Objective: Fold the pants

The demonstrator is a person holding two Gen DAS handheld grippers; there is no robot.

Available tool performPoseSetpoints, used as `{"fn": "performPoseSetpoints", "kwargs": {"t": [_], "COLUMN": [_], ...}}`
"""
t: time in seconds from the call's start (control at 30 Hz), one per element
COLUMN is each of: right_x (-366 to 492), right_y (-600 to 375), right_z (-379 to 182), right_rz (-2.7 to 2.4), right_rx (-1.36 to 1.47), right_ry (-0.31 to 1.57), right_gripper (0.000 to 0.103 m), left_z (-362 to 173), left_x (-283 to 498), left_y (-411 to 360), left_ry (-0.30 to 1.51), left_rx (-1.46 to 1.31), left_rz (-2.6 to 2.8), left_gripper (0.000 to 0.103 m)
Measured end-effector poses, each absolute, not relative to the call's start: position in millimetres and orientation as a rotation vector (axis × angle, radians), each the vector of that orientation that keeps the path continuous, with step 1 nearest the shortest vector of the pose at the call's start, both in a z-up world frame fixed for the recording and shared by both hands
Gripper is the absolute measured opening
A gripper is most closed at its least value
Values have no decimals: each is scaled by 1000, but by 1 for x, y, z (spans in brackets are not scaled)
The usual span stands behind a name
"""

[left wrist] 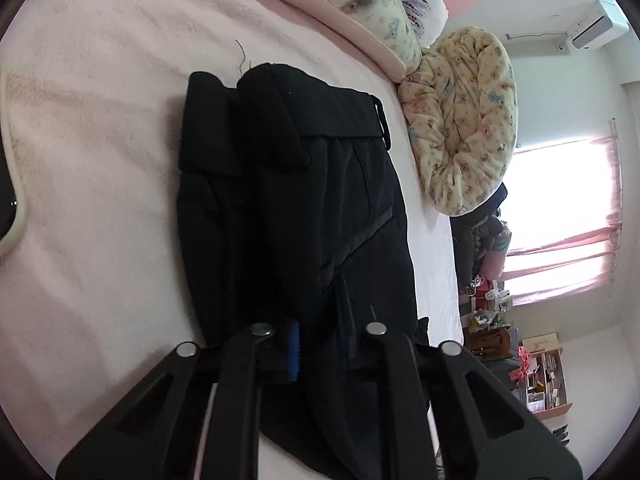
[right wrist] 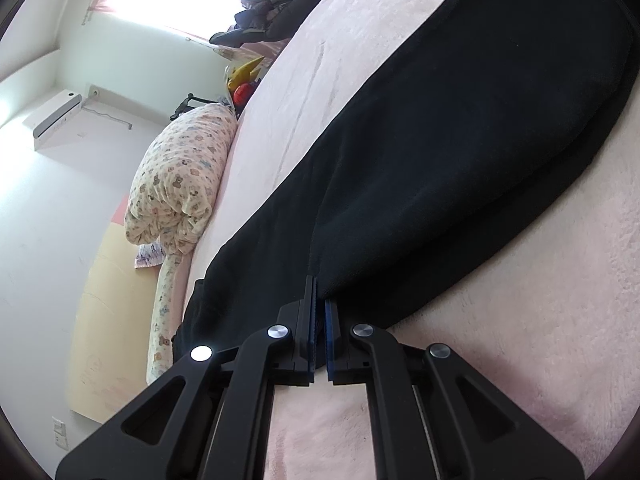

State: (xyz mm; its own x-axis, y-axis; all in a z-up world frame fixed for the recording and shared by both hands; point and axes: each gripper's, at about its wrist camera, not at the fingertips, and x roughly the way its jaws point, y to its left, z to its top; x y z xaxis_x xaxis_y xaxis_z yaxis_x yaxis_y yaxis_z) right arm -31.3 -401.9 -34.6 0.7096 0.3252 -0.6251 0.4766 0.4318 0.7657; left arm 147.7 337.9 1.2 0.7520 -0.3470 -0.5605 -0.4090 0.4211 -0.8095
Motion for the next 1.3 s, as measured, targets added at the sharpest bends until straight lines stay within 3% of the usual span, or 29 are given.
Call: {"fn": "performPoseSetpoints", "kwargs": {"t": [0.27, 0.4, 0.47, 0.53, 0.7, 0.77, 0.8, 0.9, 1.03, 1.13, 1.3], "right_x": [-27, -33, -42, -45, -56, -79, -90, -114, -136, -129, -109], "right_y": [-394, -398, -407, -413, -416, -428, -438, -471, -510, -529, -535], "right_z": [-32, -36, -32, -28, -29, -14, -7, 5, 3, -13, -26], "right_rz": [-67, -148, -185, -212, -201, -234, -265, -405, -612, -654, -680], "right_rx": [1142, 1115, 1139, 1100, 1132, 1162, 1174, 1221, 1274, 1306, 1247], "right_ry": [836, 849, 805, 804, 932, 880, 833, 695, 576, 599, 650], "right_gripper": [4, 4, 4, 4, 9, 11, 18, 53, 50, 41, 38], "left_z": [11, -9, -4, 1, 10, 14, 19, 39, 62, 62, 38], "left_x": [118, 112, 111, 112, 106, 92, 79, 45, 34, 43, 64], "left_y": [349, 341, 329, 318, 312, 313, 313, 305, 272, 251, 213], "left_ry": [622, 604, 601, 586, 582, 575, 564, 434, 375, 394, 485], "left_rx": [-1138, -1116, -1064, -1023, -1002, -1033, -1030, -964, -896, -933, -977], "left_rz": [141, 156, 156, 124, 106, 145, 221, 305, 210, 128, 84], "left_gripper": [10, 18, 24, 44, 61, 71, 84, 86, 98, 98, 98]}}
